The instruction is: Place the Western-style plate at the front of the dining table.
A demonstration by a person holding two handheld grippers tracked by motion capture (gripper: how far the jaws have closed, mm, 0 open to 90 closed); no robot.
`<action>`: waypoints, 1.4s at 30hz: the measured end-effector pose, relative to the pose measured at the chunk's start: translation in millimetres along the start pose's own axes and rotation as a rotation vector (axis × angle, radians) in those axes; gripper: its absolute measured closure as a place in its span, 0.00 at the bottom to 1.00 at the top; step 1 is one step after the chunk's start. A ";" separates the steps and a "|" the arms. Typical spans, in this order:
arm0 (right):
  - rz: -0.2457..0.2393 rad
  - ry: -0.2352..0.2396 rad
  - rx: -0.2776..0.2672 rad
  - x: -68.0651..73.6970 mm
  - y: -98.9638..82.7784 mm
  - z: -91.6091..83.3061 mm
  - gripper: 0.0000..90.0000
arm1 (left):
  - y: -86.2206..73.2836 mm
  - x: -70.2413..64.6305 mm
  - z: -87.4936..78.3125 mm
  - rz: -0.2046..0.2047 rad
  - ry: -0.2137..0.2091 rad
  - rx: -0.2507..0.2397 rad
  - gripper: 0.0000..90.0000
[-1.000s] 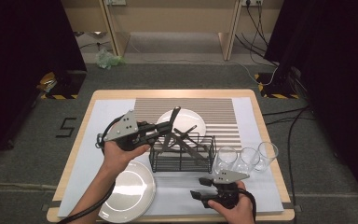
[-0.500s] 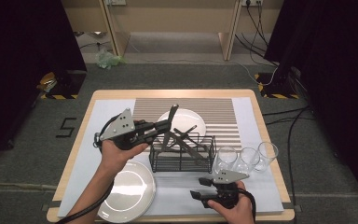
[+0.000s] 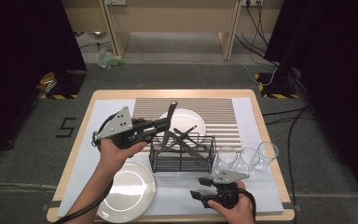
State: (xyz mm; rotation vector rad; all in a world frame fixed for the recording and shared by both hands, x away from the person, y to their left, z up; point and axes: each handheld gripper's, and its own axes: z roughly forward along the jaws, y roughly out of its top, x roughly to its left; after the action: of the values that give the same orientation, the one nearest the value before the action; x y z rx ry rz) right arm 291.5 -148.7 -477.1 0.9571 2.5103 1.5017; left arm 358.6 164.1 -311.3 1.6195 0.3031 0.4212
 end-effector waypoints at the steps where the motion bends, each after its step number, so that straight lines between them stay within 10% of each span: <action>1: -0.001 0.000 0.000 0.0 0.0 0.0 0.44 | 0.3 0.2 -0.2 -0.001 0.000 -0.002 0.93; 42: 0.002 -0.001 0.002 0.2 -0.3 -0.2 0.44 | 12.2 1.5 -11.4 -0.003 0.015 -0.028 0.93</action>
State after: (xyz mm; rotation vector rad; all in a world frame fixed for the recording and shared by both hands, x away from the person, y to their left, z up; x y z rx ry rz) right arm 291.1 -148.9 -477.2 0.9603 2.5118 1.4986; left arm 354.2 173.8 -298.3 1.5892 0.3089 0.4336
